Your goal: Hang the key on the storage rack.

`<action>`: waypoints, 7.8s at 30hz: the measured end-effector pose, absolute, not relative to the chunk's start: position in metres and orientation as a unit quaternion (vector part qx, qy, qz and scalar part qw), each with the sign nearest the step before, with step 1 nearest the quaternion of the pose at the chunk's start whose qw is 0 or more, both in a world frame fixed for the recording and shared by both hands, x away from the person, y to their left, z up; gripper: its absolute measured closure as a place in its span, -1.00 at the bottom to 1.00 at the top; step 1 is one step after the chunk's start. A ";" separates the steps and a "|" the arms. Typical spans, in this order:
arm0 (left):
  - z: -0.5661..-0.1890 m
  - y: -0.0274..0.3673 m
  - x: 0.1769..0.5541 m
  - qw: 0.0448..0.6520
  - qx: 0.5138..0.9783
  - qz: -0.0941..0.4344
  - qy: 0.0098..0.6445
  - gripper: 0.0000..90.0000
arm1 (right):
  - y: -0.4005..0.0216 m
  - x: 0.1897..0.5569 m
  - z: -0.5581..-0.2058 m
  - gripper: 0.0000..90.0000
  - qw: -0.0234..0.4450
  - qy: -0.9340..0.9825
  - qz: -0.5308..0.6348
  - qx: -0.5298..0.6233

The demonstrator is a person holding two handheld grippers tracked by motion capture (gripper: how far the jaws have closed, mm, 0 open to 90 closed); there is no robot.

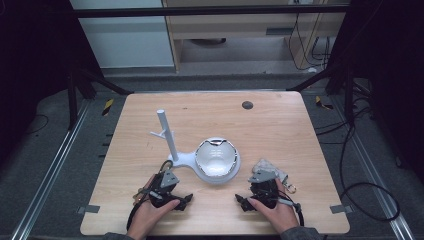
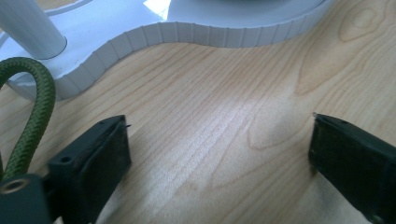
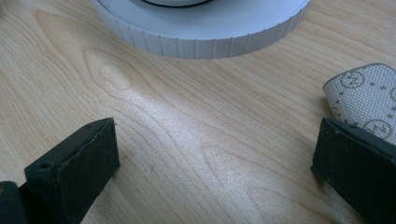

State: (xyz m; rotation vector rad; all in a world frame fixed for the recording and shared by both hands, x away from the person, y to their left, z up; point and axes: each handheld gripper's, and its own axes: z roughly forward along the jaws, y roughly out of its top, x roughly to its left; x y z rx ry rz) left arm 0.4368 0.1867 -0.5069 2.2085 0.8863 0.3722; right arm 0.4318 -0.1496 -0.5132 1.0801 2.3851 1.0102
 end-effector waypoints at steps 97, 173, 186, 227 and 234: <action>-0.422 0.251 0.410 0.421 0.771 0.255 0.404 0.46 | -0.152 0.433 -0.513 -1.00 0.165 0.840 0.356 0.375; -0.388 0.243 0.418 0.471 0.728 0.287 0.408 0.46 | -0.153 0.431 -0.513 -1.00 0.165 0.839 0.356 0.378; -0.395 0.240 0.432 0.465 0.726 0.282 0.421 0.46 | -0.153 0.431 -0.514 -0.99 0.166 0.839 0.356 0.377; -0.405 0.235 0.441 0.450 0.733 0.272 0.432 0.19 | -0.153 0.431 -0.513 -0.99 0.164 0.839 0.357 0.376; -0.409 0.240 0.439 0.437 0.738 0.272 0.437 0.07 | -0.153 0.431 -0.513 -1.00 0.164 0.839 0.357 0.377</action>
